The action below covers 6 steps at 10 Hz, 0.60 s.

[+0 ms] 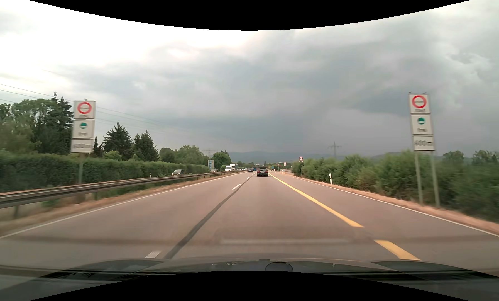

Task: Follow the waypoints while adhering to traffic rules and regulations

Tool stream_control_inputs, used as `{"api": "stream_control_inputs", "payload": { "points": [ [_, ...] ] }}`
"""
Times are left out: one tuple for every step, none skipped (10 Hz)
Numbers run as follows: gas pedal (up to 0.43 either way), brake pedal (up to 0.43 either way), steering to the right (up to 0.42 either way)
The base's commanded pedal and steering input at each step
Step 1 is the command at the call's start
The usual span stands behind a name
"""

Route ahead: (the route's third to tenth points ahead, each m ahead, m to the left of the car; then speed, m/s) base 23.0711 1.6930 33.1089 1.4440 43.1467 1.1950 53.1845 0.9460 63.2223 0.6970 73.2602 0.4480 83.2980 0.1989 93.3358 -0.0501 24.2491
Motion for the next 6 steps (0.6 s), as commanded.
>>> {"api": "stream_control_inputs", "payload": {
  "points": [
    [0.138, 0.000, 0.001],
    [0.138, 0.000, 0.001],
    [0.138, 0.000, 0.001],
    [0.138, 0.000, 0.001],
    [0.138, 0.000, 0.001],
    [0.130, 0.000, 0.001]
  ]
}}
